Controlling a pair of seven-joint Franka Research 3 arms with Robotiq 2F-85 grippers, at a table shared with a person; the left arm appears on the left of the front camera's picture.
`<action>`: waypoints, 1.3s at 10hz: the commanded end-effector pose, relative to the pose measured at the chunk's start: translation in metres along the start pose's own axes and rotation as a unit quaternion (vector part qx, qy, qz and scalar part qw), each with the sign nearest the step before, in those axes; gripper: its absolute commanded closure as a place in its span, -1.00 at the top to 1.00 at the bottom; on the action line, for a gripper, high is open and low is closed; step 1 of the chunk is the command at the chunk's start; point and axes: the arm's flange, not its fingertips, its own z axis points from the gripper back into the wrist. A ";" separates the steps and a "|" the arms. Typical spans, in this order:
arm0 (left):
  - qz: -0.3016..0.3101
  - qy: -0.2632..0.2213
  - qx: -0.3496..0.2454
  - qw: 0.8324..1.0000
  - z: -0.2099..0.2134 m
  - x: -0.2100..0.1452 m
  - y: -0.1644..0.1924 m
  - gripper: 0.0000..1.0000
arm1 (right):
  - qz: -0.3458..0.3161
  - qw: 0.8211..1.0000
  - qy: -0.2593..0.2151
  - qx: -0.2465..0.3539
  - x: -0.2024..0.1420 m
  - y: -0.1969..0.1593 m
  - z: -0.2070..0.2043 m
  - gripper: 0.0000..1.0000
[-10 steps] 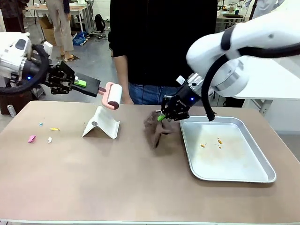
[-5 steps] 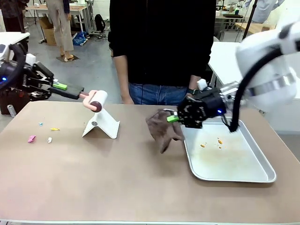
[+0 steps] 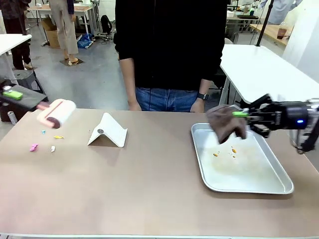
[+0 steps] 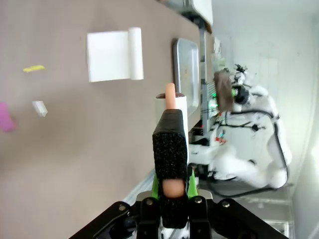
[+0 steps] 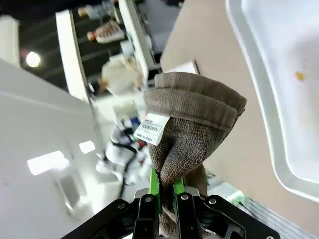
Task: Clean the surface of the table.
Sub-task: Hold the Lint Roller with your left hand and the towel with your right hand.
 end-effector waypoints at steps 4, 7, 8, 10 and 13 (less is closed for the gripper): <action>-0.065 -0.012 -0.041 0.997 0.032 -0.030 -0.011 -0.90 | -0.033 0.998 -0.030 0.032 -0.003 -0.039 0.088 -1.00; 0.082 -0.053 -0.025 0.995 0.021 -0.020 -0.001 -0.90 | -0.048 0.997 -0.044 0.030 0.014 -0.031 0.093 -1.00; -0.020 -0.008 -0.030 0.999 0.033 -0.028 0.000 -0.90 | -0.048 0.997 -0.044 0.030 0.014 -0.031 0.093 -1.00; -0.020 -0.008 -0.030 0.999 0.033 -0.028 0.000 -0.90 | -0.048 0.997 -0.044 0.030 0.014 -0.031 0.093 -1.00; -0.020 -0.008 -0.030 0.999 0.033 -0.028 0.000 -0.90 | -0.048 0.997 -0.044 0.030 0.014 -0.031 0.093 -1.00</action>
